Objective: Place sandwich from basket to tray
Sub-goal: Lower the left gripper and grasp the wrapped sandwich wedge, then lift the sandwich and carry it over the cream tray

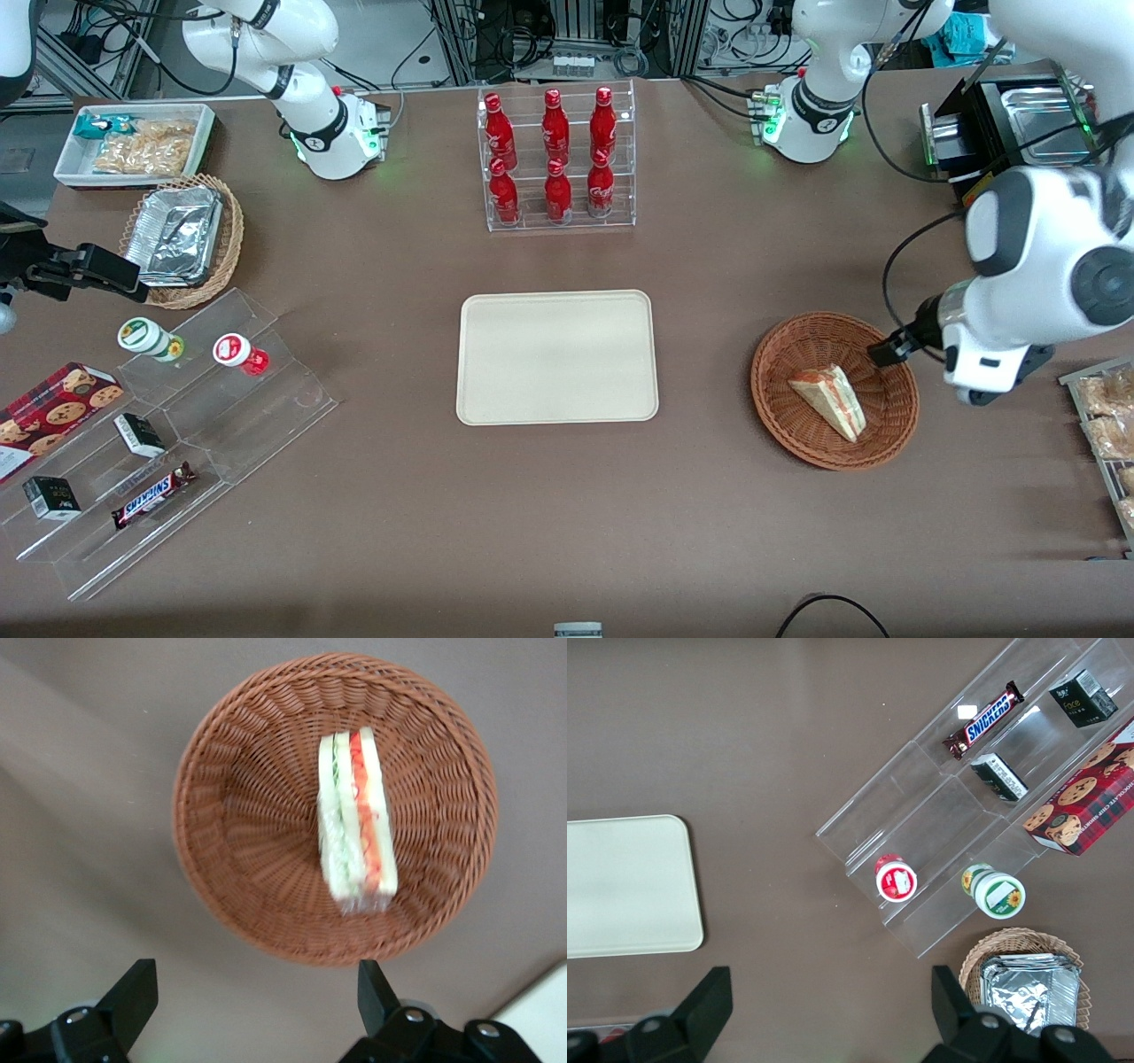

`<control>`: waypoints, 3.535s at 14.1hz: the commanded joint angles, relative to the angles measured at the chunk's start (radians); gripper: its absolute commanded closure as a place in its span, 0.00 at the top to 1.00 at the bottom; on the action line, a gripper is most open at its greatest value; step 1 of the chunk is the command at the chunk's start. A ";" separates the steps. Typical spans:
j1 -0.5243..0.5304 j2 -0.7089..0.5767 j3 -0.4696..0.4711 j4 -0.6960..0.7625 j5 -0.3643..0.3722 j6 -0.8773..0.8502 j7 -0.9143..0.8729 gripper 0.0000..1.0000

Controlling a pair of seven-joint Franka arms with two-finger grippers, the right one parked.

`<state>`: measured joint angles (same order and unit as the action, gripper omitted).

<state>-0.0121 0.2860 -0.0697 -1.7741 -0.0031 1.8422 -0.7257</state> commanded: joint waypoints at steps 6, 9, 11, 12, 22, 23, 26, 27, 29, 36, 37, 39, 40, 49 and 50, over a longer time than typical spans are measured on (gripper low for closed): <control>-0.054 0.120 0.002 -0.102 0.005 0.296 -0.198 1.00; -0.054 0.151 0.002 -0.142 0.005 0.379 -0.198 1.00; -0.054 0.163 0.002 -0.146 0.005 0.391 -0.202 0.99; -0.054 0.166 0.002 -0.148 0.005 0.391 -0.202 0.79; -0.170 0.085 -0.053 -0.032 0.029 0.203 -0.227 0.23; -0.225 0.088 -0.053 0.010 0.029 0.149 -0.233 0.23; -0.405 0.169 -0.053 0.184 0.029 0.040 -0.320 0.23; -0.461 0.218 -0.053 0.246 0.029 0.023 -0.337 0.23; -0.550 0.322 -0.053 0.359 0.025 0.023 -0.353 0.25; -0.713 0.547 -0.053 0.551 0.040 0.038 -0.359 0.25; -0.717 0.571 -0.053 0.580 0.055 0.046 -0.357 0.26; -0.730 0.604 -0.053 0.607 0.063 0.061 -0.335 0.27; -0.738 0.607 -0.053 0.604 0.064 0.090 -0.304 0.27; -0.735 0.561 -0.048 0.598 0.061 0.109 -0.287 1.00; -0.727 0.538 -0.036 0.598 0.066 0.100 -0.285 1.00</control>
<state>-0.7442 0.8784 -0.1266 -1.1800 0.0488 1.9670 -1.0203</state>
